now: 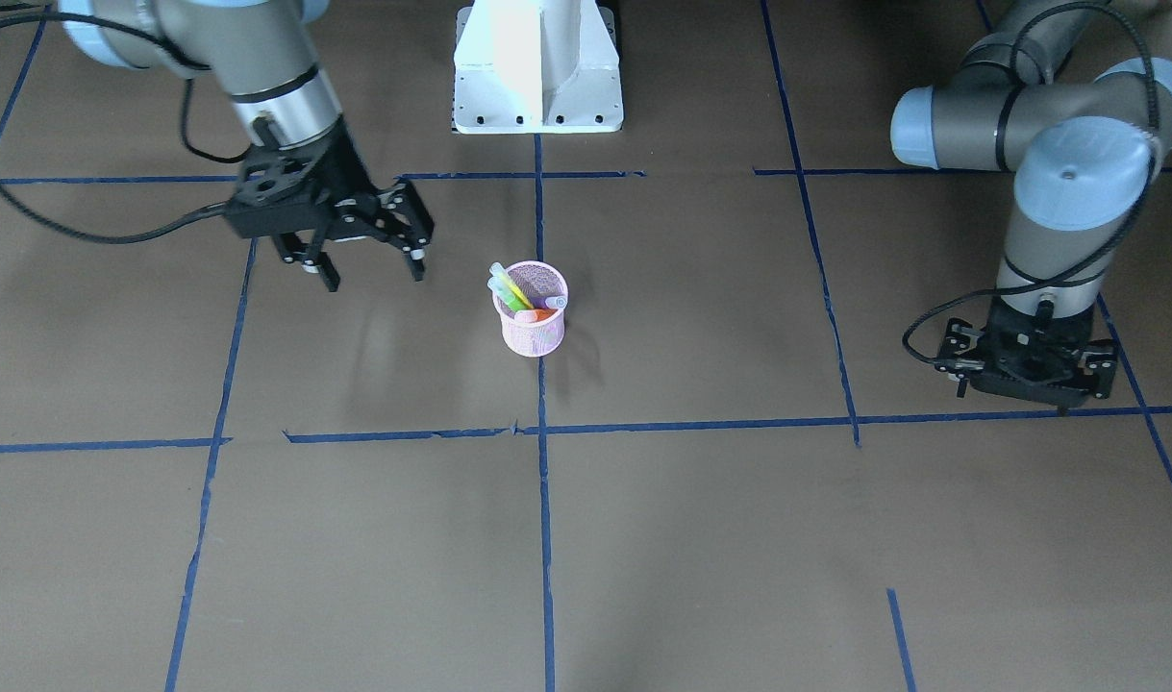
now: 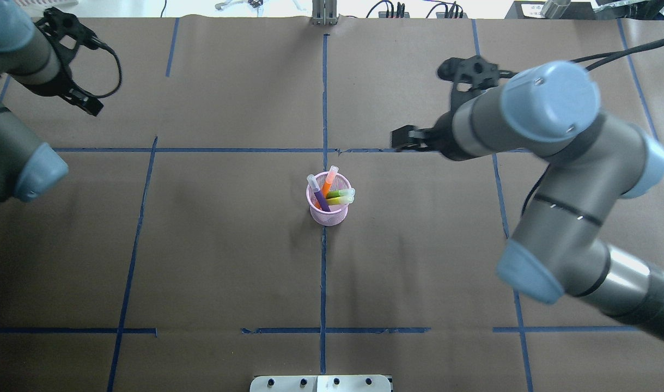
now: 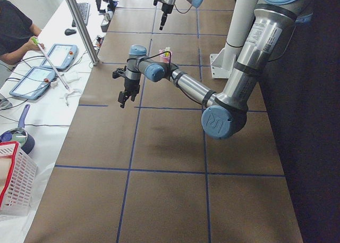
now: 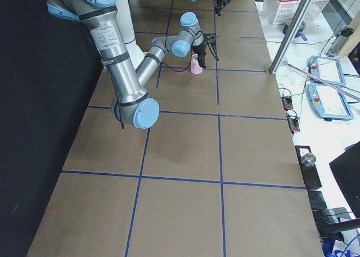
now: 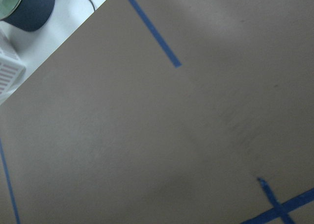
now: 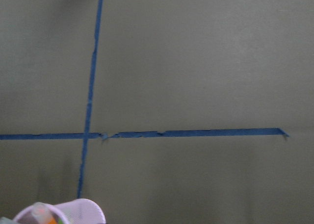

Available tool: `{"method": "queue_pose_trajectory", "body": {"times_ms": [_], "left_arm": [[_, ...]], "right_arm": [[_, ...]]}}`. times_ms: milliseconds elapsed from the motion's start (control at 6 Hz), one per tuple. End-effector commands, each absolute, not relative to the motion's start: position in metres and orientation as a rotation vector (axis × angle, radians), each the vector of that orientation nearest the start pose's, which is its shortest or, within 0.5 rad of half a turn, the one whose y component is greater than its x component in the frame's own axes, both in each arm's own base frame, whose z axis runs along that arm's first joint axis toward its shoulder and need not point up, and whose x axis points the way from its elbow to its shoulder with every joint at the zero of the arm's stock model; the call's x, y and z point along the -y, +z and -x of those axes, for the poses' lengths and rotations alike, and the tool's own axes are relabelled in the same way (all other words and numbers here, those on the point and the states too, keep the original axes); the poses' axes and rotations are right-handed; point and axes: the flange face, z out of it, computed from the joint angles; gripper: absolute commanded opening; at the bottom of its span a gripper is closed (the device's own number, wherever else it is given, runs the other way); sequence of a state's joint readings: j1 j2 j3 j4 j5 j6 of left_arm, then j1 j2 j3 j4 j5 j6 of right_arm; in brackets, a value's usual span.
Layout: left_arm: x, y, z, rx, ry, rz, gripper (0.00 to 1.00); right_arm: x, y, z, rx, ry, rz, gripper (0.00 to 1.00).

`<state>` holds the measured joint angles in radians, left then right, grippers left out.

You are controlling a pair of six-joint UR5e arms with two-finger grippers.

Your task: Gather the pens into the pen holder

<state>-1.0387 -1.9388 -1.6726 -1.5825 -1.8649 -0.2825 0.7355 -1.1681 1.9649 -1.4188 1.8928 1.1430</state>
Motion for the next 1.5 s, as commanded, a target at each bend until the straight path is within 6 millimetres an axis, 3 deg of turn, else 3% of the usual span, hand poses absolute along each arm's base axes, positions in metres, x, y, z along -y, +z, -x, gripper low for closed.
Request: {"method": "queue_pose_trajectory", "body": {"times_ms": [0, 333, 500, 667, 833, 1167, 1333], "left_arm": [[0.601, 0.448, -0.153, -0.611, 0.207, -0.176, 1.0], [0.606, 0.471, -0.102, -0.614, 0.118, -0.097, 1.0], [0.581, 0.52, -0.074, -0.621, 0.226, -0.074, 1.0], [0.576, 0.531, -0.061, -0.633, 0.217, -0.065, 1.0], [0.568, 0.541, -0.036, -0.709, 0.152, -0.037, 1.0], [0.555, 0.57, -0.027, -0.853, 0.111, 0.032, 1.0], [0.554, 0.573, -0.005, -0.852, 0.114, 0.003, 1.0]], "right_arm": [[0.486, 0.326, 0.265, 0.925, 0.025, -0.175, 0.99], [0.503, 0.411, 0.179, 0.862, -0.047, -0.164, 0.99], [0.519, 0.461, 0.131, 0.87, -0.073, -0.134, 0.99], [0.52, 0.51, 0.083, 0.887, -0.091, -0.116, 0.99], [0.512, 0.565, 0.041, 0.858, -0.123, -0.115, 0.99], [0.494, 0.646, -0.021, 0.83, -0.105, -0.083, 0.99], [0.489, 0.67, -0.036, 0.846, -0.105, -0.072, 0.99]]}}
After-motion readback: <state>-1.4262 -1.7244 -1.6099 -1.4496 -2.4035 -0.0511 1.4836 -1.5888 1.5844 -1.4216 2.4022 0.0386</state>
